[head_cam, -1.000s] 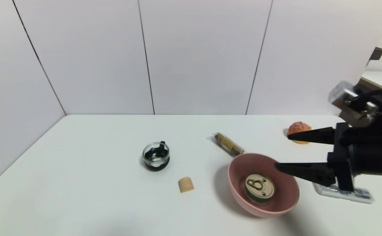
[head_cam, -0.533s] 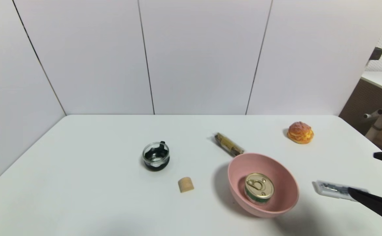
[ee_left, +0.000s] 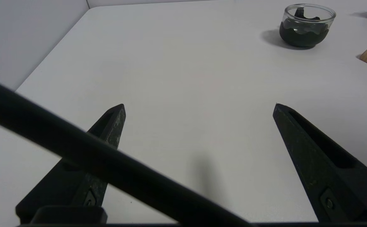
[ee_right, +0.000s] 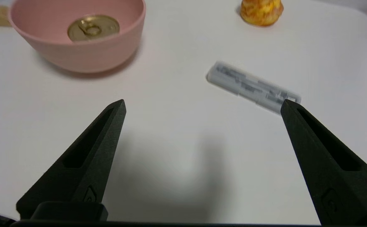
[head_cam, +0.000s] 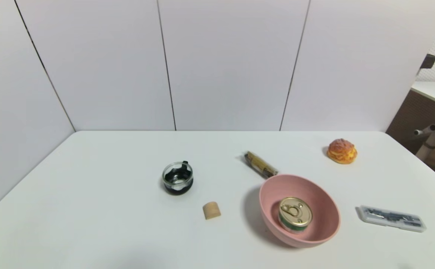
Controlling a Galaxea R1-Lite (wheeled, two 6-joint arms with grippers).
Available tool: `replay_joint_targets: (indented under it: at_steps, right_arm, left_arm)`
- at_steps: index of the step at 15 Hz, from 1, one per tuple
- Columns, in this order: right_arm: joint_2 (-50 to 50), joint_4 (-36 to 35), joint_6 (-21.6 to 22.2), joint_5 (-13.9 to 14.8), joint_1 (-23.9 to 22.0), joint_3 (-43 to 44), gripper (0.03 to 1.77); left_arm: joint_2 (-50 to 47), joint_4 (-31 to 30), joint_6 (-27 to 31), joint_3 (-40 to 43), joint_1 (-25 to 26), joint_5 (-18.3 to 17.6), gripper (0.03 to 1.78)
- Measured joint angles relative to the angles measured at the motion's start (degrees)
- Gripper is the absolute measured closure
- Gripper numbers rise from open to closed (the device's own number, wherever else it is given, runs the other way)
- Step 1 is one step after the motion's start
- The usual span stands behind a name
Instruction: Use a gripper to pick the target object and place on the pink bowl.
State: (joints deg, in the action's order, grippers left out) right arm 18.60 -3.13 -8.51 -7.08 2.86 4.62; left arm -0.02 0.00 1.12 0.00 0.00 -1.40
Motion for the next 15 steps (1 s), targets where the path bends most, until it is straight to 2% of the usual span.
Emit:
replay_joint_targets:
  at_steps: [4, 7, 15]
  right_arm:
    - [-9.8, 0.4, 1.0, 3.3, -2.1, -3.9, 0.11]
    - [-15.7, 1.5, 2.0, 4.3, -2.5, -4.5, 0.11]
    - [-18.7, 1.5, 6.3, 6.6, -2.6, -4.6, 0.1]
  left_arm:
    - [0.0, 0.0, 0.0, 0.0, 0.0, 0.0, 0.12]
    - [0.0, 0.0, 0.0, 0.0, 0.0, 0.0, 0.12]
    - [0.0, 0.0, 0.0, 0.0, 0.0, 0.0, 0.12]
